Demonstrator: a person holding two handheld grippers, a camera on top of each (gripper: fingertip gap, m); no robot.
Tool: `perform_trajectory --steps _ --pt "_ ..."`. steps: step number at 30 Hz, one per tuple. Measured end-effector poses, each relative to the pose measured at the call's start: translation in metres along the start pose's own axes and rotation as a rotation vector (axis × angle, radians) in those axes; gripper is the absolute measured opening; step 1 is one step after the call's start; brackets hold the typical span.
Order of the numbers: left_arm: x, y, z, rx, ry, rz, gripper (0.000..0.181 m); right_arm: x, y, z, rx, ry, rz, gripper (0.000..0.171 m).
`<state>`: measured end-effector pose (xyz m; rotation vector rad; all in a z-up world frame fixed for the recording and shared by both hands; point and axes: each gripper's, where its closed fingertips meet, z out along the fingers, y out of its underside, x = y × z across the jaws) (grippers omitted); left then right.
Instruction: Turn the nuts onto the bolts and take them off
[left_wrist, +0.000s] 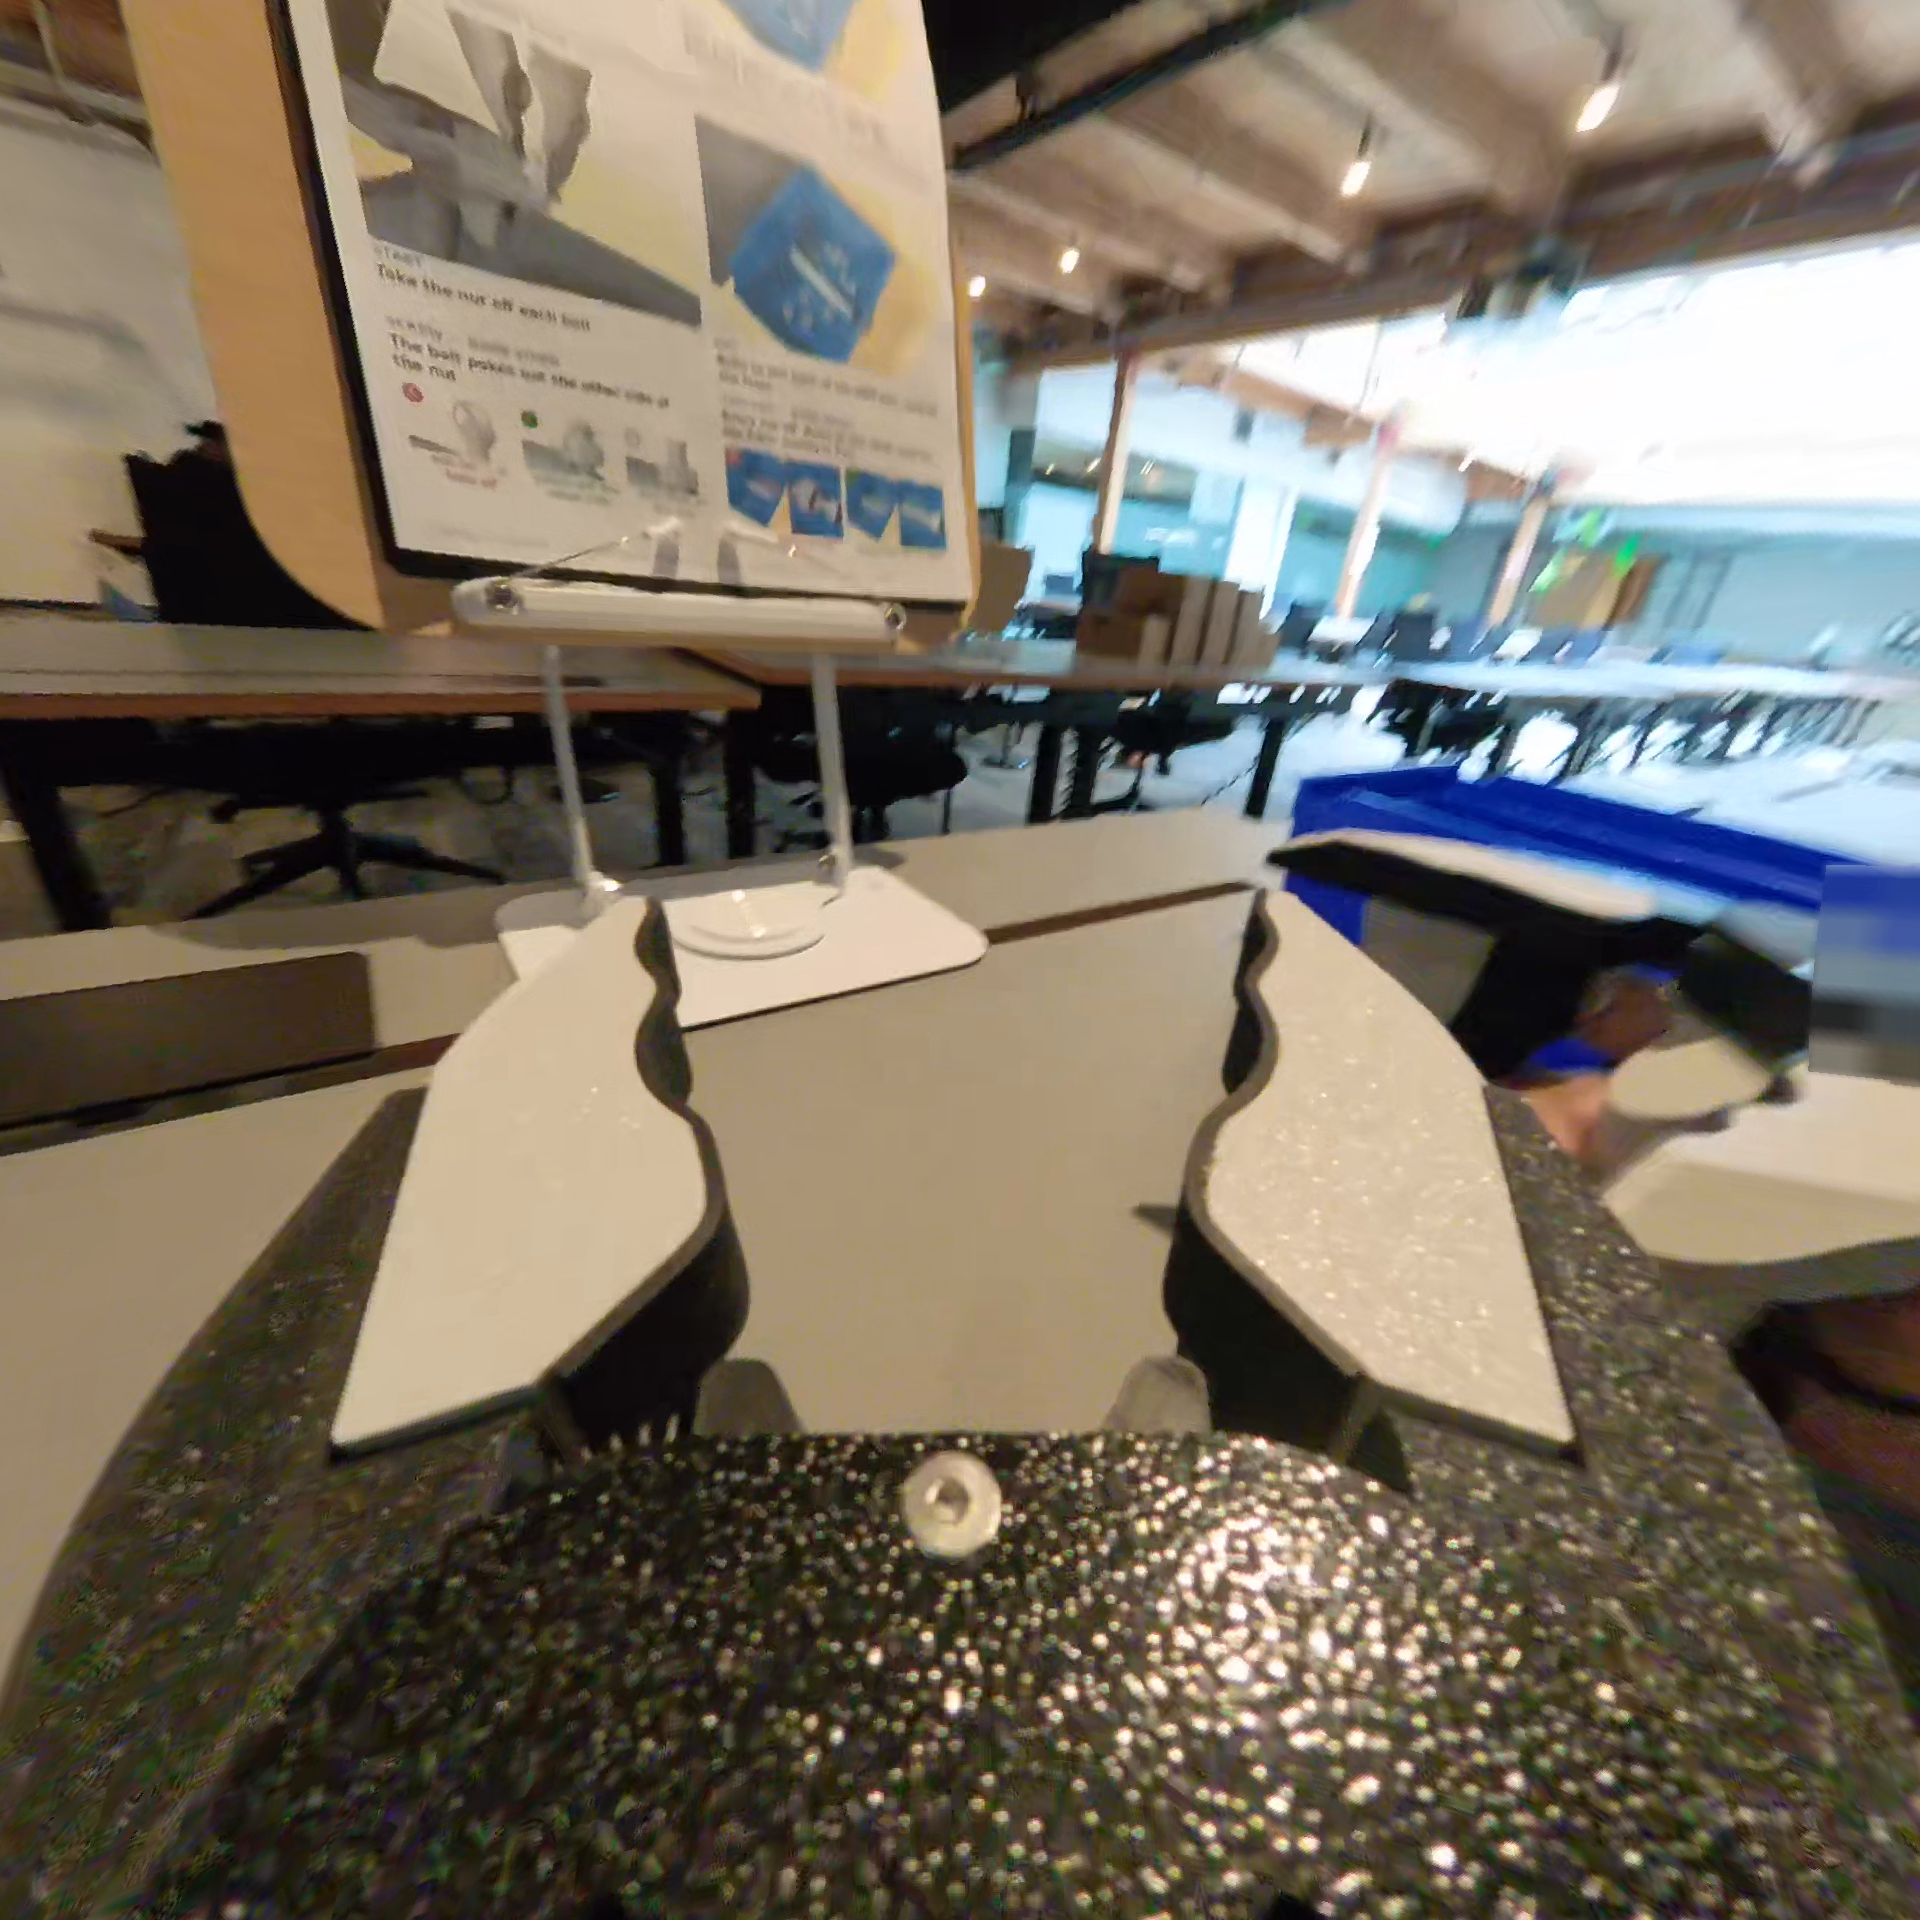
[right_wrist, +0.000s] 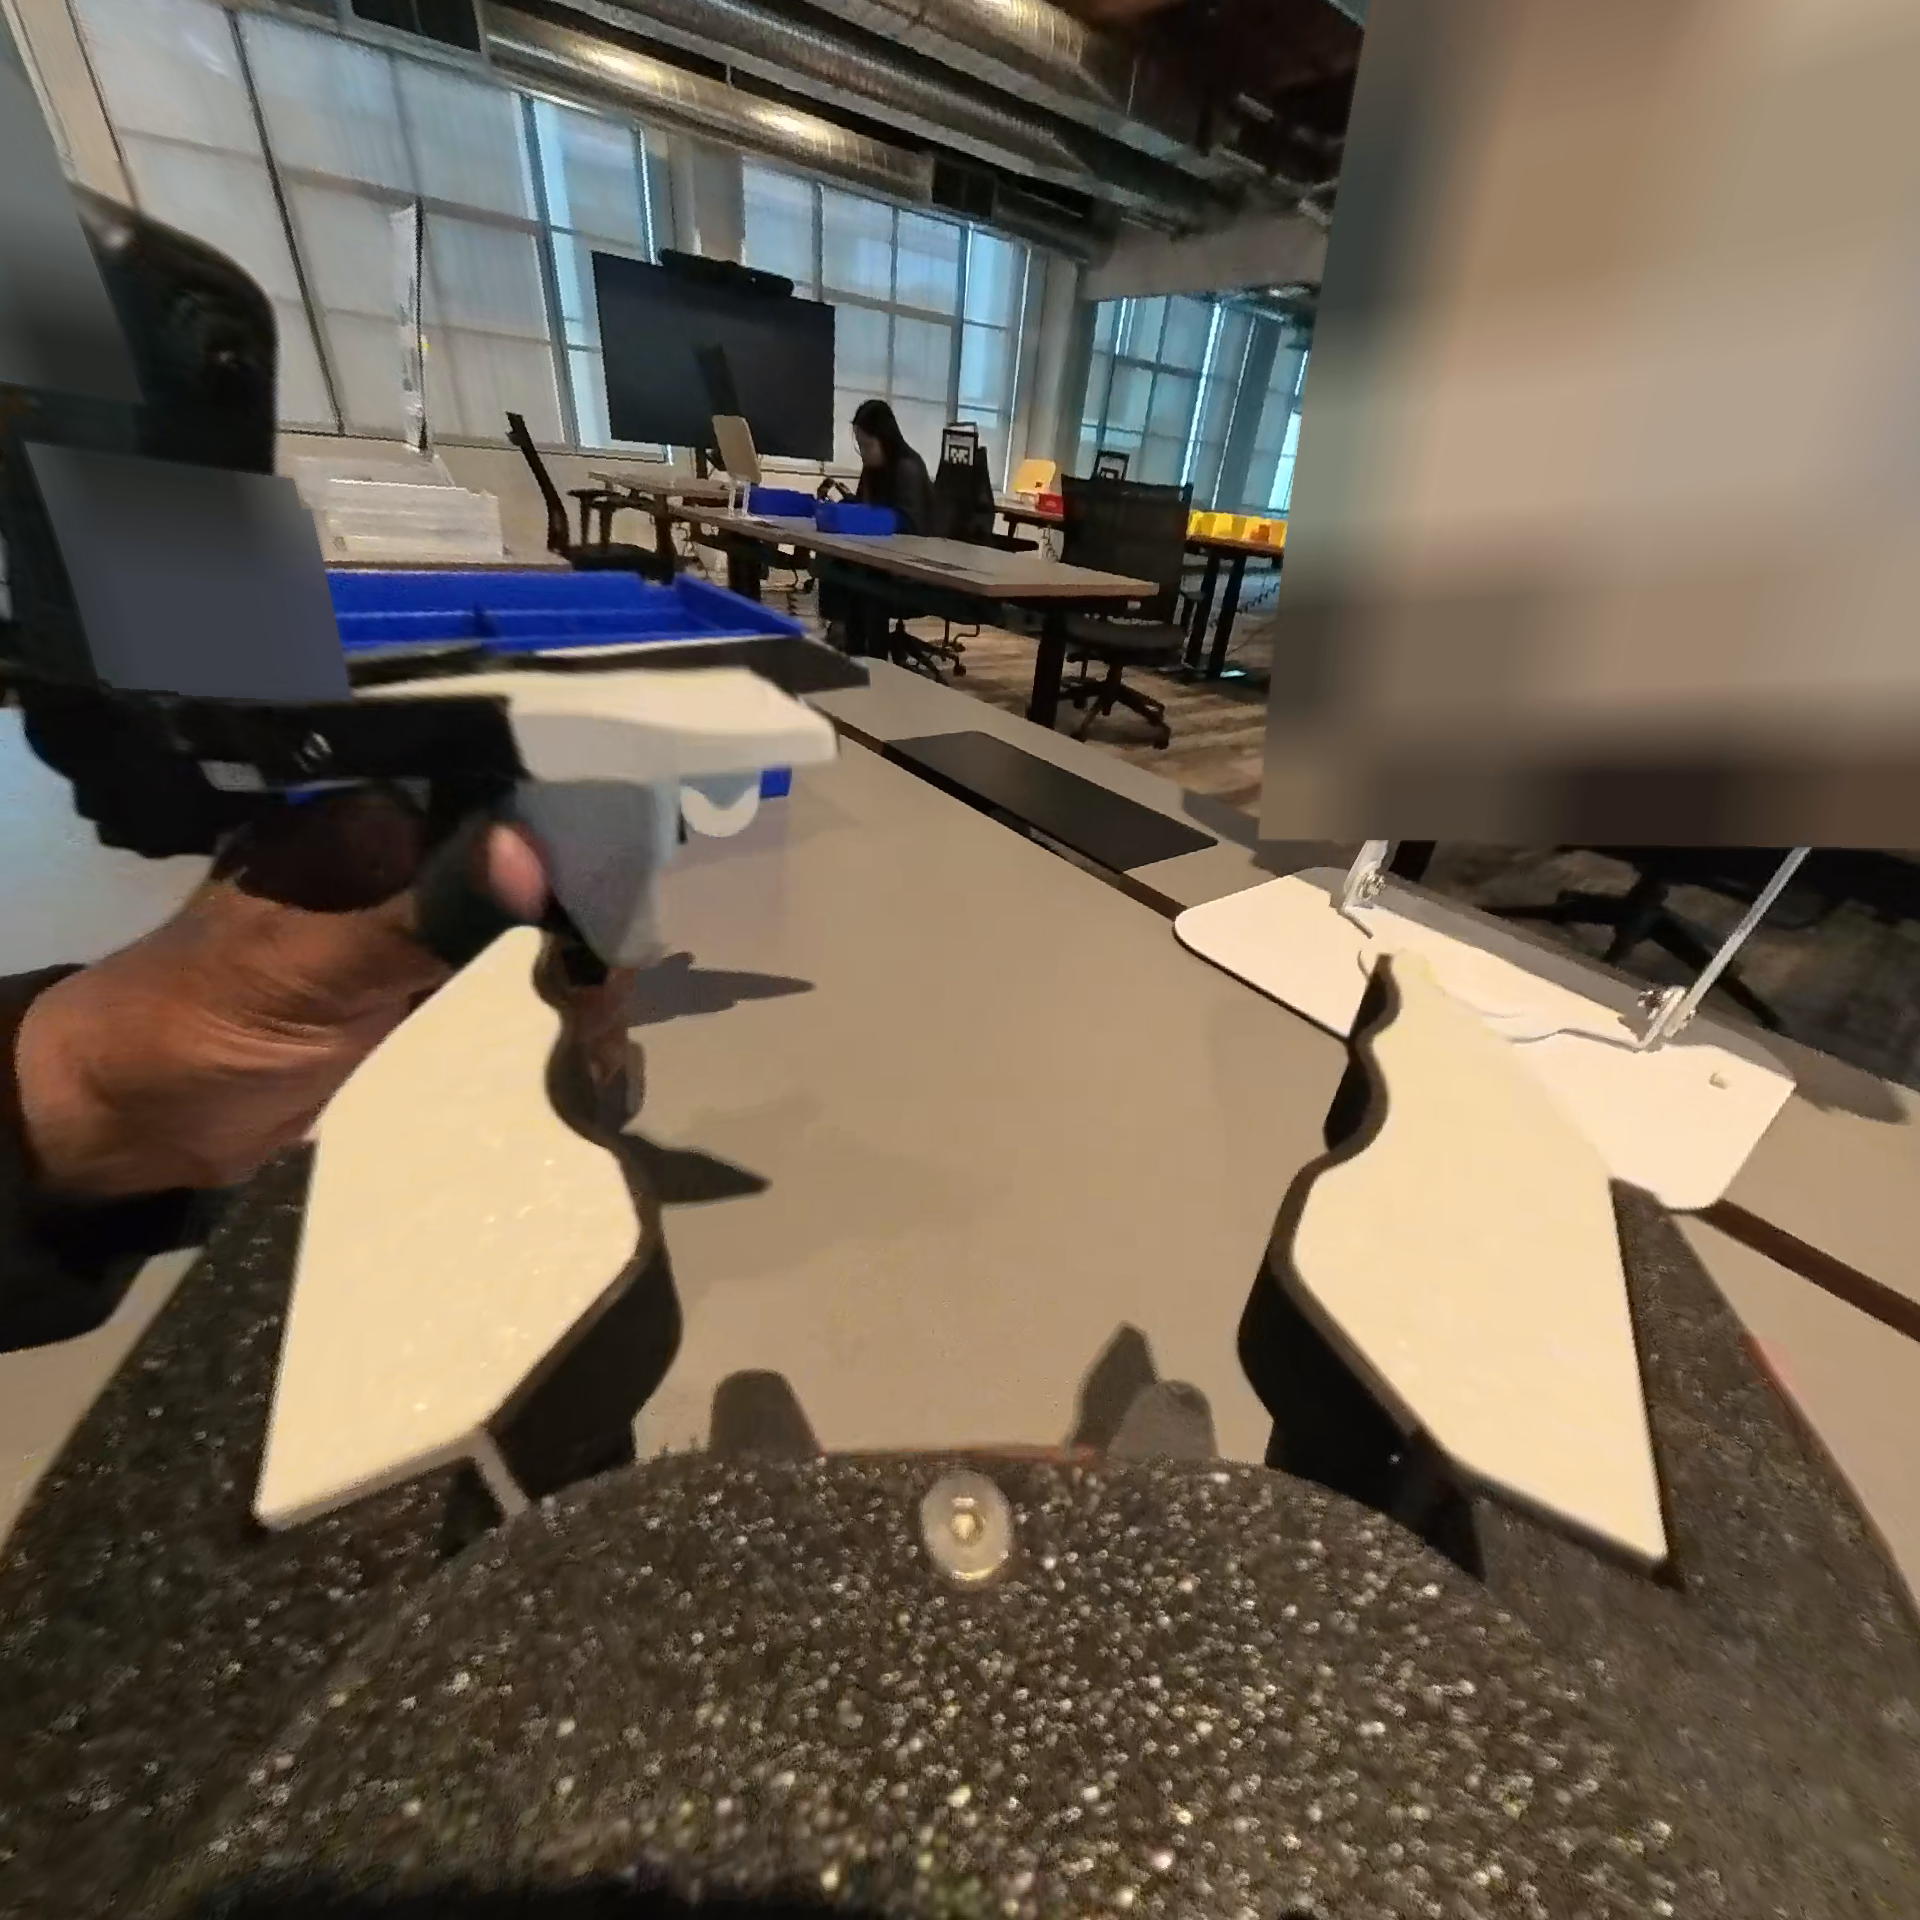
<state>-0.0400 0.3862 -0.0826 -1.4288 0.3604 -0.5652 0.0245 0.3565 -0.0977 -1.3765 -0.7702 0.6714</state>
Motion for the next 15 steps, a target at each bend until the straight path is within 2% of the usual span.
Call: perform_trajectory --steps 3,8,12,15 --pt "-0.007 0.009 0.004 -0.027 -0.049 0.124 0.112 0.000 0.002 -0.002 -0.002 0.001 0.003 0.136" --pt "0.002 0.006 0.006 0.036 -0.022 0.215 0.131 -0.013 0.007 -0.001 -0.019 -0.059 0.034 0.133" --pt "0.003 0.008 0.006 0.036 0.003 0.150 0.143 -0.023 0.008 0.001 -0.020 -0.099 0.057 0.136" --pt "-0.006 0.004 0.003 0.069 -0.010 0.057 0.145 -0.029 0.002 0.000 0.010 -0.131 0.092 0.142"
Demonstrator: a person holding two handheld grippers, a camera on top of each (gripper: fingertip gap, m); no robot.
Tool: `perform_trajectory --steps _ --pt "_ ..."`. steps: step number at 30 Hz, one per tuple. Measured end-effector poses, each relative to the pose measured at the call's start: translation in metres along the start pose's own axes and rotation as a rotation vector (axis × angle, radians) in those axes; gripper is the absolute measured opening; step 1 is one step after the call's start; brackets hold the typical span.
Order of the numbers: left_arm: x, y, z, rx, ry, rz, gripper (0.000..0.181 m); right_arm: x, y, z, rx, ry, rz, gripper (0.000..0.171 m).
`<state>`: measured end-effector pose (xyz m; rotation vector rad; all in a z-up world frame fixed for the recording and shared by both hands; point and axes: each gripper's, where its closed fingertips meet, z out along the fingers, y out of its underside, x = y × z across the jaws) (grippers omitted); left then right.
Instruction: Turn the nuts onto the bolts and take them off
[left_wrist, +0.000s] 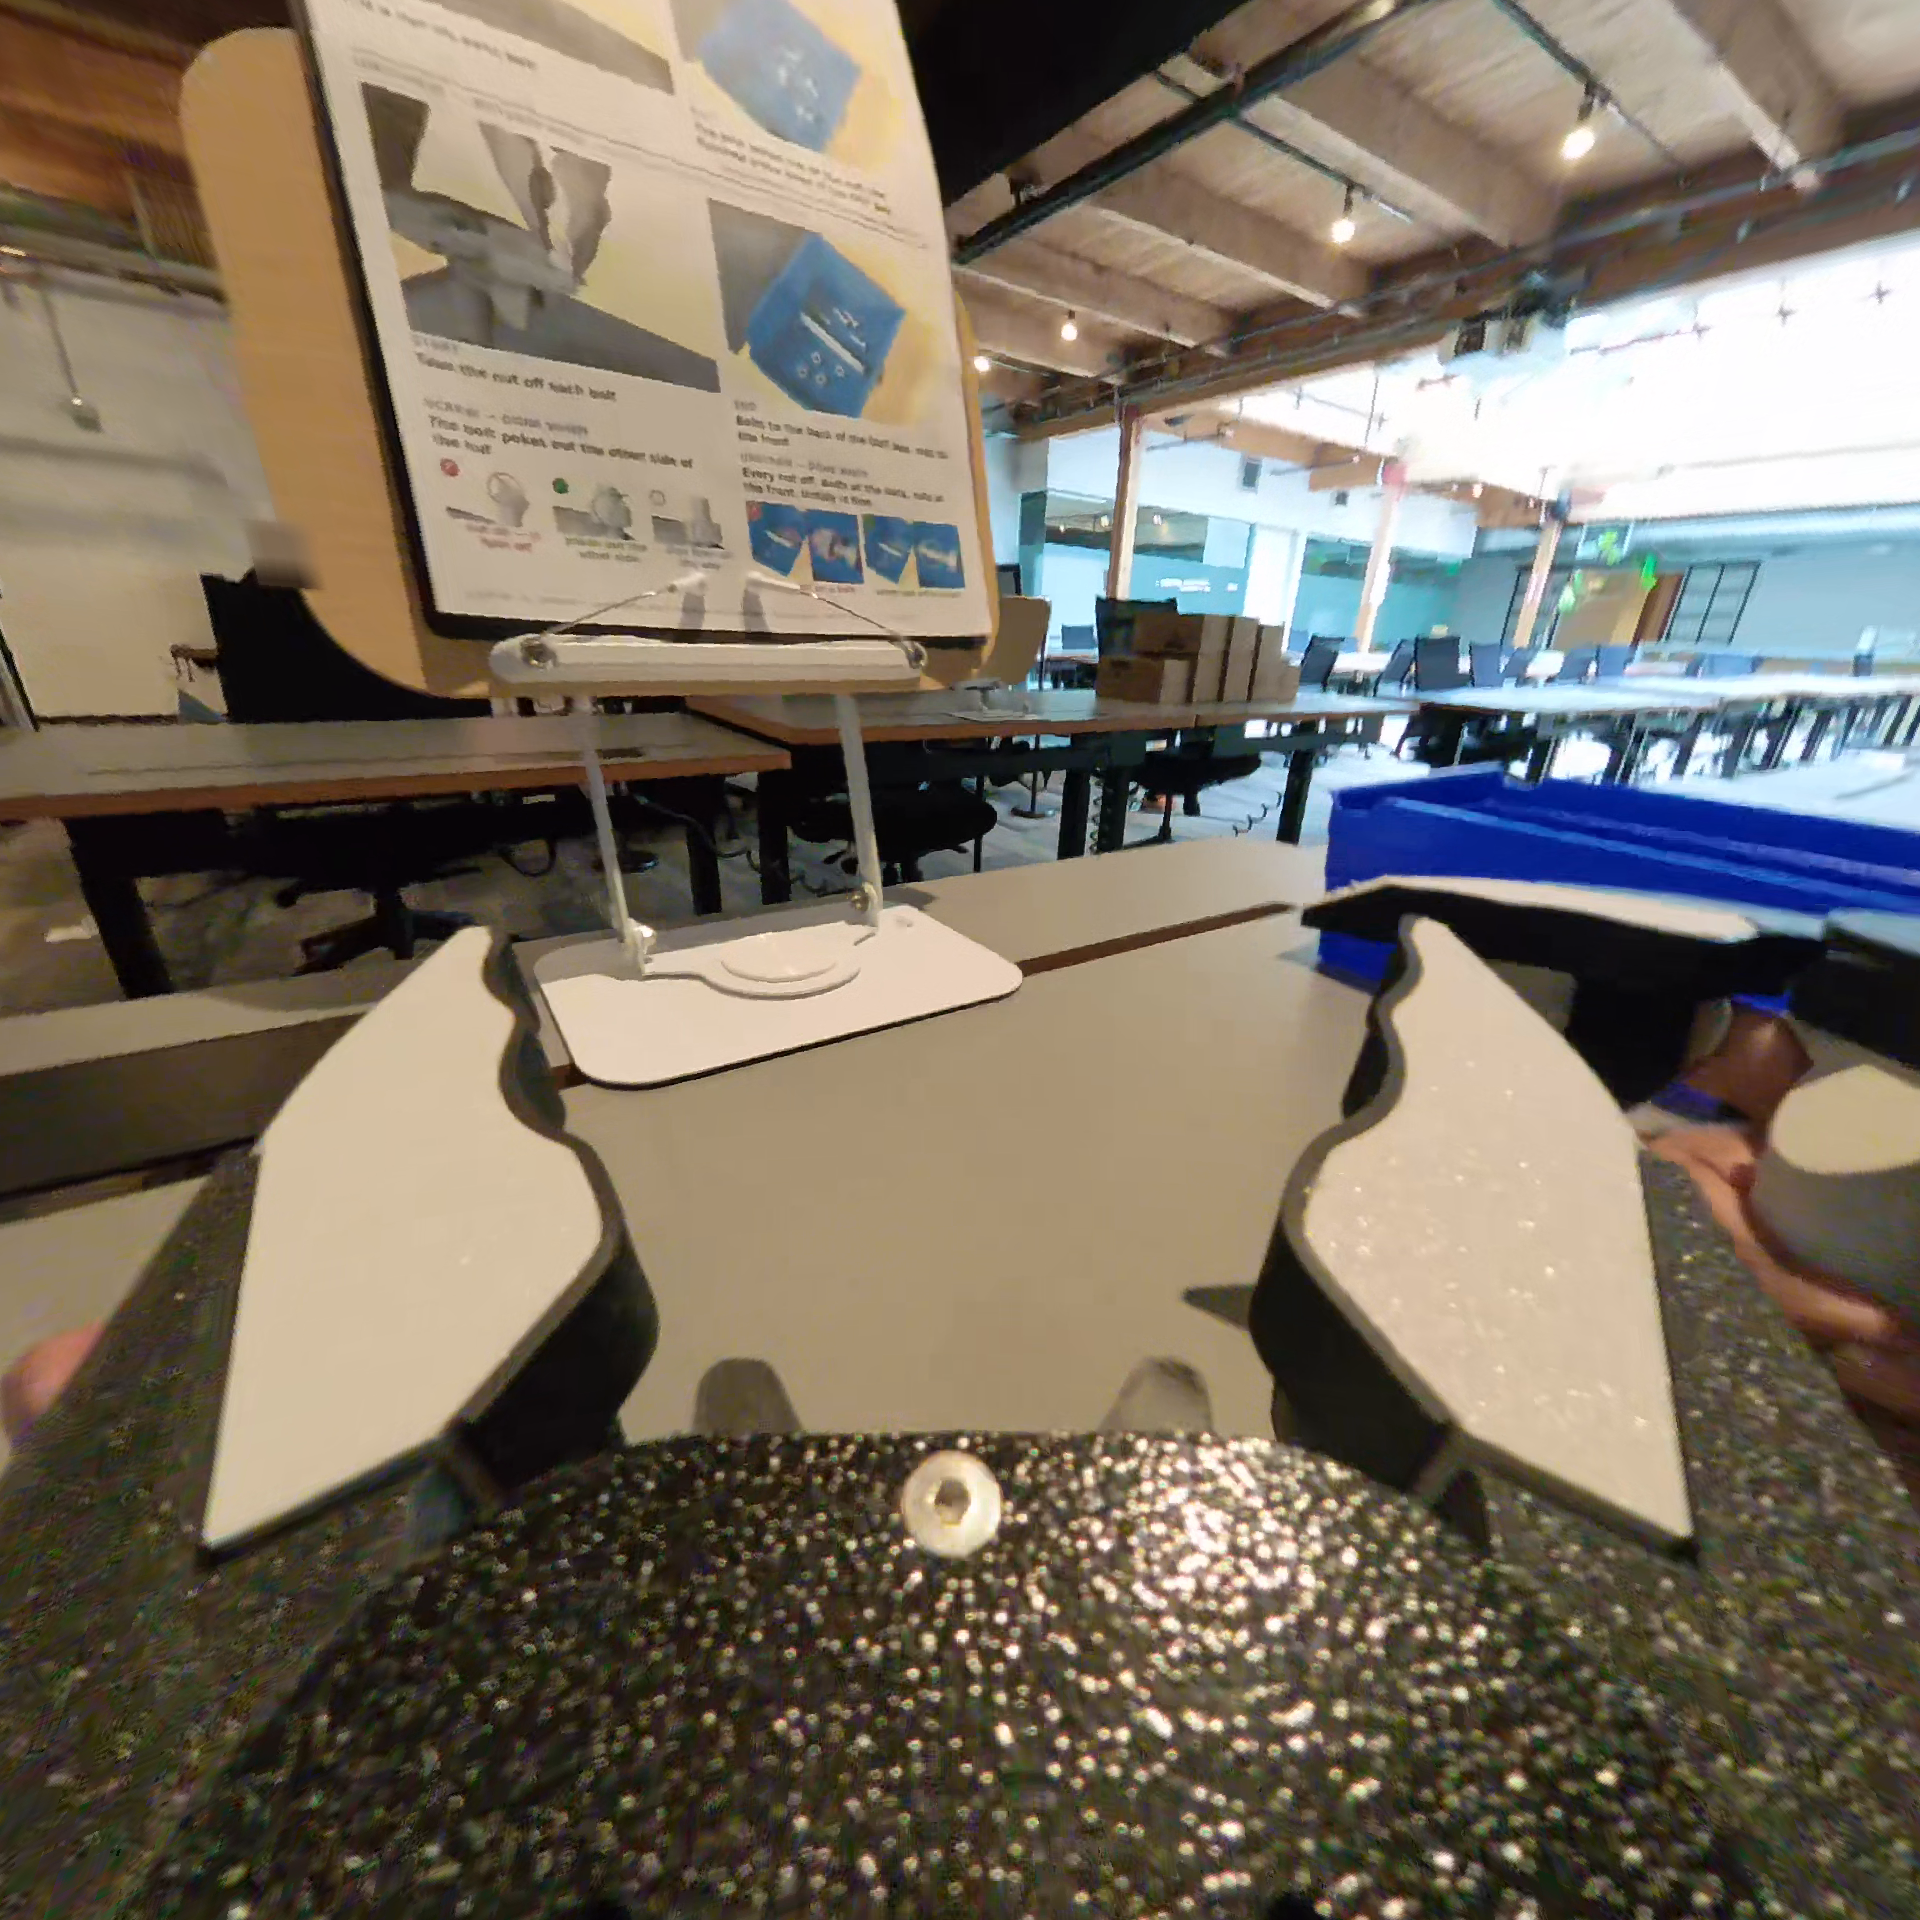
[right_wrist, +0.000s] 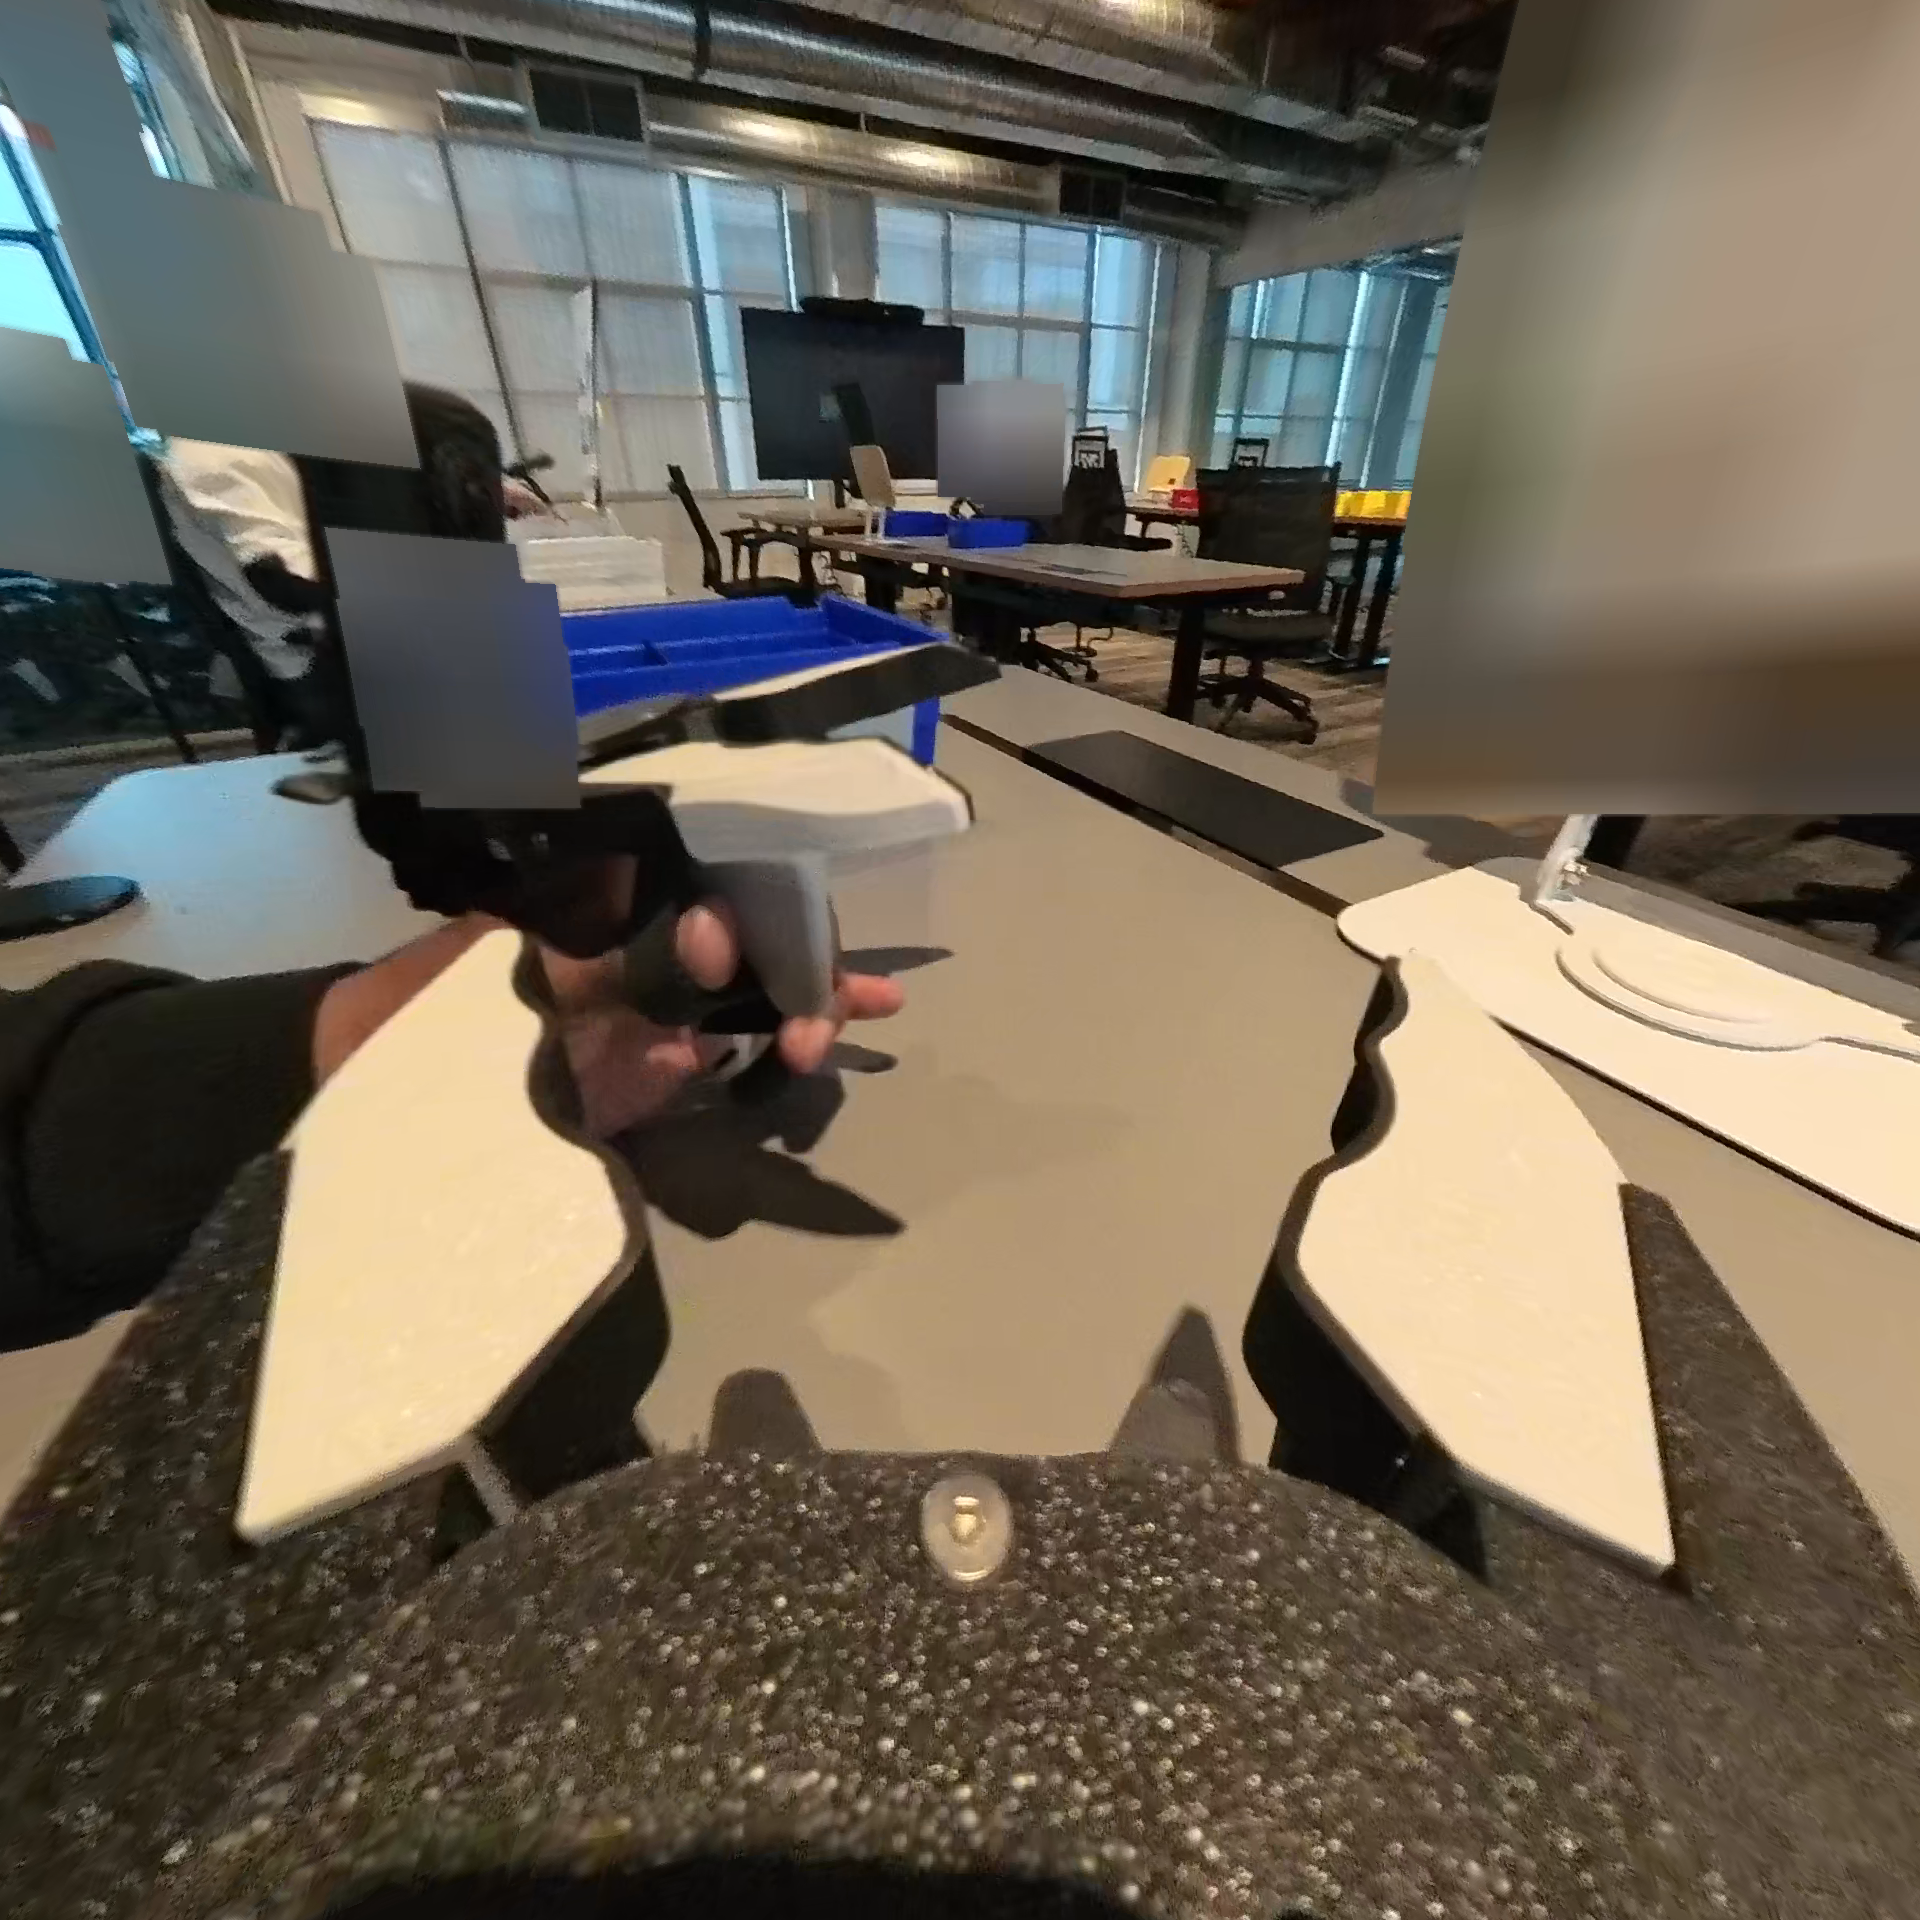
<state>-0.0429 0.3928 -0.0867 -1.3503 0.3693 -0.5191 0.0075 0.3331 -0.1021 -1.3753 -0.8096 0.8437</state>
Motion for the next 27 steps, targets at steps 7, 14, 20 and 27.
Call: perform_trajectory --steps 7,14,20,27 --pt "-0.004 -0.007 -0.004 0.014 0.029 -0.171 0.145 -0.006 -0.004 -0.001 0.034 -0.046 0.029 0.146" --pt "0.050 -0.048 -0.011 0.288 0.333 -0.495 0.145 -0.030 -0.020 -0.004 0.182 -0.185 0.142 0.142" --pt "0.052 -0.072 -0.021 0.480 0.418 -0.864 0.145 -0.061 -0.025 0.001 0.226 -0.276 0.144 0.140" --pt "0.034 -0.083 -0.028 0.558 0.344 -0.938 0.145 -0.071 -0.037 -0.001 0.297 -0.286 0.180 0.129"
